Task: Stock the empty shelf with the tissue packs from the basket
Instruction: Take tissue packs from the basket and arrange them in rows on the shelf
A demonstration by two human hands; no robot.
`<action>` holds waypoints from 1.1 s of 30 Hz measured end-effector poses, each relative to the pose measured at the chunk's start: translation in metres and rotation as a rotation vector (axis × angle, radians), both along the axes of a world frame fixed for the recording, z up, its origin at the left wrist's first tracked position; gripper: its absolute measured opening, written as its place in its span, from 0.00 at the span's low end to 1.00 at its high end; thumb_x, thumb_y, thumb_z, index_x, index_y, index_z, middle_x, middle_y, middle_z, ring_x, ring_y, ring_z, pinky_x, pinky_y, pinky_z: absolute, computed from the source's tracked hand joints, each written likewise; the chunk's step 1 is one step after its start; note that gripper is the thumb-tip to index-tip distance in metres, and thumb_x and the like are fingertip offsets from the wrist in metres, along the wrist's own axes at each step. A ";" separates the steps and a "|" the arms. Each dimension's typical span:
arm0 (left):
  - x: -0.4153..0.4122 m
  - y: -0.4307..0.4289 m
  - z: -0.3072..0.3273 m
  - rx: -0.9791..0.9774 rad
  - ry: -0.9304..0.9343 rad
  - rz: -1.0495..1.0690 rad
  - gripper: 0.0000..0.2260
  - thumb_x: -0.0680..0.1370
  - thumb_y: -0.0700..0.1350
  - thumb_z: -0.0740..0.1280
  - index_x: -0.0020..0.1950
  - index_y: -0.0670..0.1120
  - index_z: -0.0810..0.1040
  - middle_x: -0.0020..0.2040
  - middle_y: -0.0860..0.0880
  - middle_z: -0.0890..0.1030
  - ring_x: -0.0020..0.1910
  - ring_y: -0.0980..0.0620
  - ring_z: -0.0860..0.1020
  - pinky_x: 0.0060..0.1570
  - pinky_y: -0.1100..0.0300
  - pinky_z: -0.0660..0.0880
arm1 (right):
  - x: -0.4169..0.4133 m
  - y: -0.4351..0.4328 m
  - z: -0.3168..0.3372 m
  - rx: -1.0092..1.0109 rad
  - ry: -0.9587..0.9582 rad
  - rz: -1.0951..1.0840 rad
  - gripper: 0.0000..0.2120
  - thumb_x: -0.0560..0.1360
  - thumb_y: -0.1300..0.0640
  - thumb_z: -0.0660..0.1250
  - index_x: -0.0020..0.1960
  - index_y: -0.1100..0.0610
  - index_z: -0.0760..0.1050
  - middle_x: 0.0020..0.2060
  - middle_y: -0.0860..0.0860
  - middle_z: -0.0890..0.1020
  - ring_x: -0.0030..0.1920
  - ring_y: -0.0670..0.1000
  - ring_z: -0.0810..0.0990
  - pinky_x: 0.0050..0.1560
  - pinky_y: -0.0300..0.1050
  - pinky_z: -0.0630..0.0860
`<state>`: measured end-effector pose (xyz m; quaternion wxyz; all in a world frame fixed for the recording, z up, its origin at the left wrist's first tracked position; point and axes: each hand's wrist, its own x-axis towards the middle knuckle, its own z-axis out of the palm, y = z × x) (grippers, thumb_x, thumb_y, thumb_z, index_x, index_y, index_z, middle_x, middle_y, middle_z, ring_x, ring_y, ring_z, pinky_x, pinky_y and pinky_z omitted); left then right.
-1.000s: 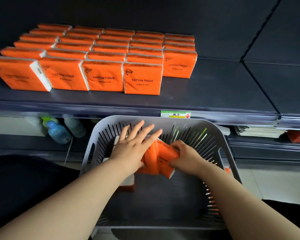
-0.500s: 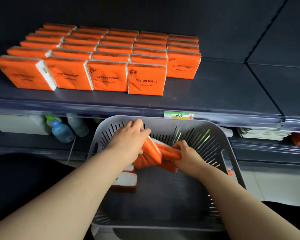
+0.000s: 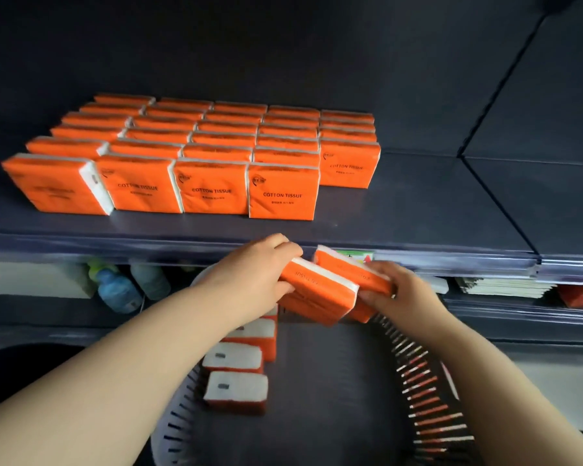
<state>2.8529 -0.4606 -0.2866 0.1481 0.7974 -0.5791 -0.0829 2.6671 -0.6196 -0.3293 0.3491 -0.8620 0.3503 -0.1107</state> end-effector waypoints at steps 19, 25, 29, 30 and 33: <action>0.020 -0.039 0.036 -0.394 0.075 0.066 0.22 0.73 0.48 0.72 0.66 0.49 0.74 0.64 0.53 0.74 0.61 0.54 0.72 0.57 0.72 0.60 | 0.056 -0.105 0.065 -0.101 -0.157 -0.256 0.20 0.71 0.60 0.70 0.63 0.52 0.73 0.49 0.50 0.79 0.47 0.51 0.77 0.46 0.39 0.67; 0.021 -0.039 0.030 -0.365 0.098 0.059 0.23 0.73 0.47 0.72 0.67 0.49 0.73 0.64 0.55 0.73 0.60 0.56 0.71 0.57 0.73 0.59 | 0.092 -0.129 0.071 -0.155 -0.004 -0.194 0.21 0.71 0.59 0.70 0.63 0.51 0.74 0.59 0.59 0.76 0.57 0.57 0.77 0.57 0.45 0.73; 0.024 -0.039 0.030 -0.397 0.101 0.074 0.23 0.72 0.47 0.72 0.67 0.49 0.74 0.64 0.55 0.74 0.60 0.56 0.71 0.58 0.73 0.59 | 0.106 -0.133 0.074 -0.166 -0.007 -0.194 0.22 0.71 0.59 0.70 0.64 0.51 0.73 0.61 0.59 0.73 0.59 0.57 0.75 0.60 0.46 0.71; 0.024 -0.040 0.031 -0.404 0.104 0.073 0.23 0.72 0.47 0.72 0.66 0.49 0.74 0.63 0.55 0.74 0.59 0.57 0.70 0.57 0.75 0.58 | 0.109 -0.134 0.074 -0.176 -0.003 -0.202 0.22 0.71 0.59 0.70 0.64 0.50 0.73 0.62 0.59 0.72 0.59 0.57 0.75 0.60 0.44 0.70; 0.026 -0.042 0.032 -0.420 0.111 0.071 0.23 0.72 0.47 0.72 0.66 0.49 0.74 0.63 0.55 0.74 0.58 0.59 0.69 0.55 0.77 0.57 | 0.115 -0.132 0.071 -0.196 -0.015 -0.241 0.24 0.71 0.59 0.70 0.65 0.50 0.73 0.63 0.59 0.69 0.59 0.57 0.74 0.55 0.38 0.66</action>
